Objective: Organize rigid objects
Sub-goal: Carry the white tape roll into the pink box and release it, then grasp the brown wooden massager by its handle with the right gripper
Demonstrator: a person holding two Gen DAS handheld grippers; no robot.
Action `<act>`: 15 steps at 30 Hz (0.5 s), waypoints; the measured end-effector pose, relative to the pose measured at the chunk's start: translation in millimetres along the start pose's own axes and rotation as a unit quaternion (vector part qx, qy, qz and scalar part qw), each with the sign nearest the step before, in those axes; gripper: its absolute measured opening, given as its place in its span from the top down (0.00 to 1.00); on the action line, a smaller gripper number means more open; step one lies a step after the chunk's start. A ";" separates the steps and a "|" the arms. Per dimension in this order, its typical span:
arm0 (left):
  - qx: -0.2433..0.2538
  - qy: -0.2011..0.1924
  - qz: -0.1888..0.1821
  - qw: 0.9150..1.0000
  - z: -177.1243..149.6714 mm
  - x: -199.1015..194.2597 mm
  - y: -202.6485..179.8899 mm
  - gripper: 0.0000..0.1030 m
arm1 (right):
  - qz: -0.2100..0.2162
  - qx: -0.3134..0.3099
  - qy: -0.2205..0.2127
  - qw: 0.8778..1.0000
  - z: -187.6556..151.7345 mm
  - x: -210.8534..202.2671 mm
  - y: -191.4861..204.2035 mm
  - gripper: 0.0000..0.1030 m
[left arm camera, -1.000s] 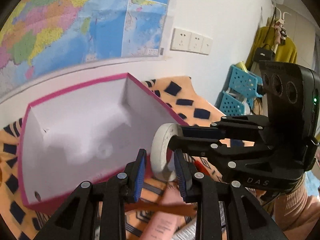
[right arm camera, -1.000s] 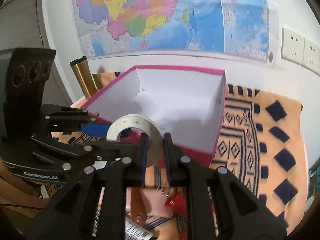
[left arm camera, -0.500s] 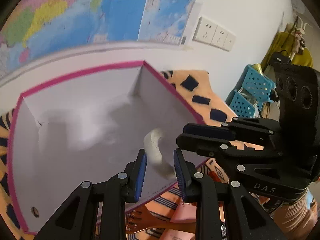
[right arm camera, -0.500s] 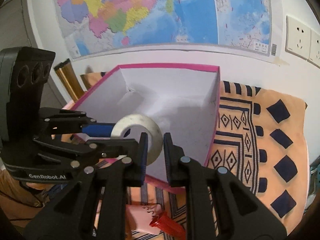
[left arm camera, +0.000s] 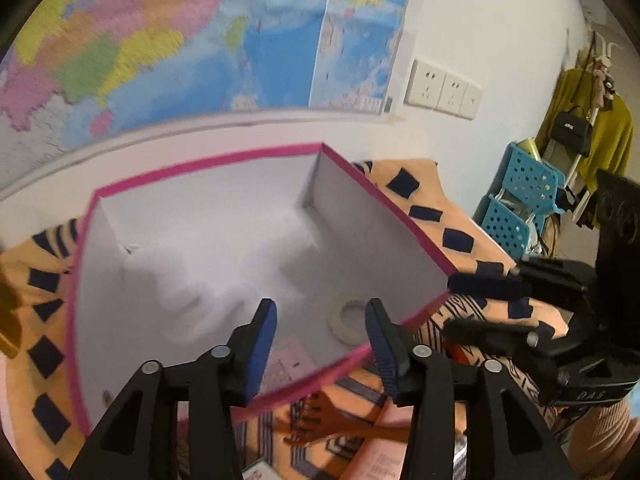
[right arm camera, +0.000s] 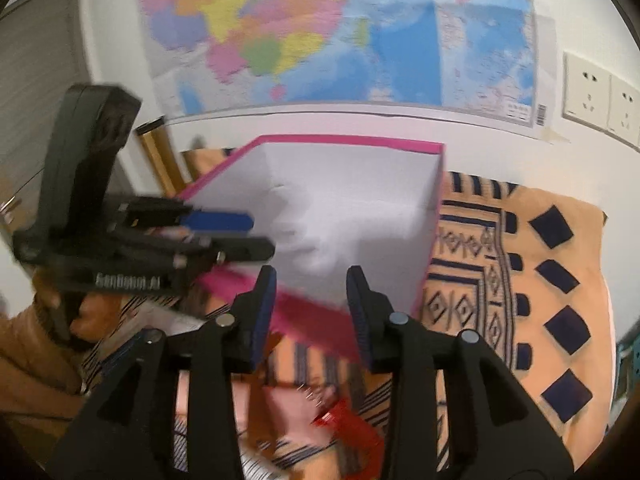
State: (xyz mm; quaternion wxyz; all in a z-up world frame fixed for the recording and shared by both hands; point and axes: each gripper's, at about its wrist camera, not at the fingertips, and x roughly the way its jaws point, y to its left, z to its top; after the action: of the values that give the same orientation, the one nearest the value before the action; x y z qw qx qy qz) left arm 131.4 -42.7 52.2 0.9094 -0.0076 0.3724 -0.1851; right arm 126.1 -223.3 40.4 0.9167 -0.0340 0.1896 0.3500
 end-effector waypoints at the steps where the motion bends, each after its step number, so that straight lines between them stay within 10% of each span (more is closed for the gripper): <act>1: 0.000 -0.005 0.003 1.000 -2.8 -5.4 0.4 0.53 | 0.008 -0.008 0.003 1.000 -3.6 -0.9 5.4 0.62; 15: -0.027 0.010 -0.002 1.000 -67.3 -27.9 8.6 0.52 | 0.052 -0.029 0.129 0.990 -53.6 66.5 39.3 0.62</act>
State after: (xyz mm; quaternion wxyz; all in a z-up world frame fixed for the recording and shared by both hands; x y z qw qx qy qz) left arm 70.2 -16.8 21.1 0.9046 -0.0313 0.3864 -0.1770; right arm 128.4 -162.4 -31.2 0.8635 -0.0956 0.2979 0.3956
